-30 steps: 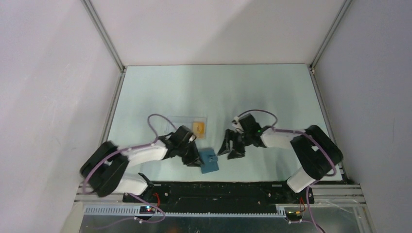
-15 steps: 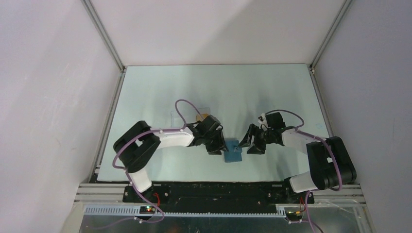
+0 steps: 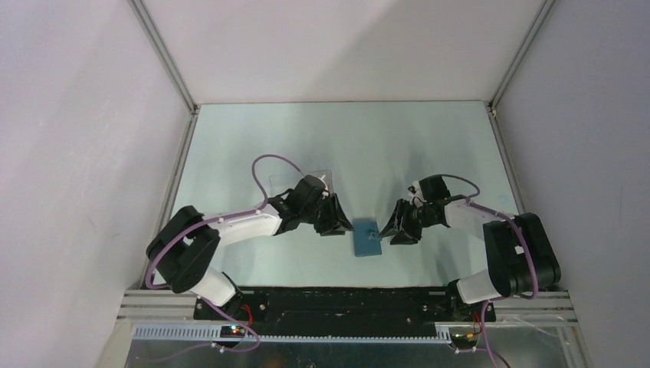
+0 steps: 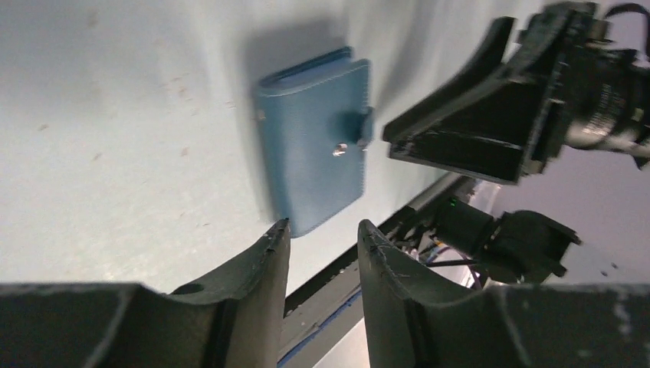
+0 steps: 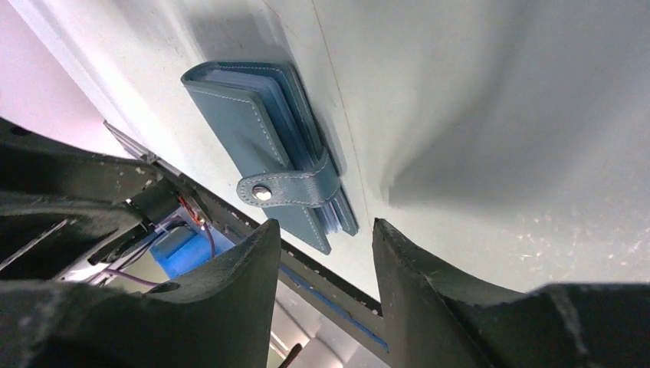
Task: Put the credit cards into the card holder
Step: Close the card holder at the center of the board.
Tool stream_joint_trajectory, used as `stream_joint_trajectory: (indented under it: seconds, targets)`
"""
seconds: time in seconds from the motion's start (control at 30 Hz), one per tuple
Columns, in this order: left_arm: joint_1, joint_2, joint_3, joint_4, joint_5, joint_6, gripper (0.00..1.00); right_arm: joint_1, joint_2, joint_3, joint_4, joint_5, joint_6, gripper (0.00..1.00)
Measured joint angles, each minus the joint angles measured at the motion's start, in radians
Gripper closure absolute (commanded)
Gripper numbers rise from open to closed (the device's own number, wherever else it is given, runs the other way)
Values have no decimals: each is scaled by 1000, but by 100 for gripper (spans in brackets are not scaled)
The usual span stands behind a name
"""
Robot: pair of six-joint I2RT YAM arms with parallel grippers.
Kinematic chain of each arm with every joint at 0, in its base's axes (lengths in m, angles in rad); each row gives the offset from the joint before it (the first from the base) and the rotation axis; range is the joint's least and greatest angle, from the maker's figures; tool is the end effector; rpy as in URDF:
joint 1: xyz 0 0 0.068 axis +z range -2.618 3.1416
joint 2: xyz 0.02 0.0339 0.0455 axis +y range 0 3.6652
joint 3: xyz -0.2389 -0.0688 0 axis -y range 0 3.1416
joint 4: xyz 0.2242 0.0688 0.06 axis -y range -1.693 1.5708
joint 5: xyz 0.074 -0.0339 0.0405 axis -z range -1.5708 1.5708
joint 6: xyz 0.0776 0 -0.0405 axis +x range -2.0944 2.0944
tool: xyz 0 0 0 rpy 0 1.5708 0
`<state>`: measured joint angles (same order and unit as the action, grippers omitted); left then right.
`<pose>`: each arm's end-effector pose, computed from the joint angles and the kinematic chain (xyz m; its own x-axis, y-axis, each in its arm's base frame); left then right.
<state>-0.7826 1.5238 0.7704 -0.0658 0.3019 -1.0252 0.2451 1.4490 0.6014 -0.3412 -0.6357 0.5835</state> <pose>0.2067 -0.2381 0.1343 -0.9674 -0.1890 -0.1686 -0.0188 0.7174 -0.6964 0.2170 0.1018 0.0956 -0.9771 0.2126 -0.0075 0.1538 0.7307 0.6652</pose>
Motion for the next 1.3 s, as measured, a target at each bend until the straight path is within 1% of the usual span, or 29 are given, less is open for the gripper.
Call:
stream_joint_trajectory:
  seconds: [0.07, 0.1, 0.23, 0.33, 0.57, 0.73, 0.97, 1.03, 1.1, 1.17, 1.3]
  targets:
    - [0, -6, 6, 30, 33, 12, 56, 0, 0, 11, -17, 0, -2, 50]
    - [0, 0, 13, 40, 49, 14, 57, -1, 0, 14, -22, -2, -3, 53]
    - [-1, 70, 67, 76, 105, 23, 60, -3, 13, 16, -28, -18, -1, 55]
    - [-3, 119, 90, 103, 130, 27, 61, -5, 44, 23, -21, -31, 0, 61]
    - [-6, 195, 116, 111, 172, 40, 63, -8, 84, 26, 29, -82, 18, 62]
    - [-14, 272, 150, 124, 191, 47, 63, -15, 82, 36, 35, -90, 19, 63]
    - [-15, 314, 152, 134, 208, 50, 62, 5, 126, 45, 63, -93, 32, 66]
    - [-14, 318, 153, 139, 217, 50, 60, 16, 133, 47, 63, -86, 34, 67]
    - [-14, 318, 153, 144, 223, 53, 57, 26, 138, 50, 63, -79, 34, 67]
    - [-14, 318, 153, 150, 227, 58, 60, 38, 151, 56, 63, -71, 34, 68]
    - [-14, 318, 153, 152, 227, 58, 77, 58, 168, 63, 64, -55, 37, 68]
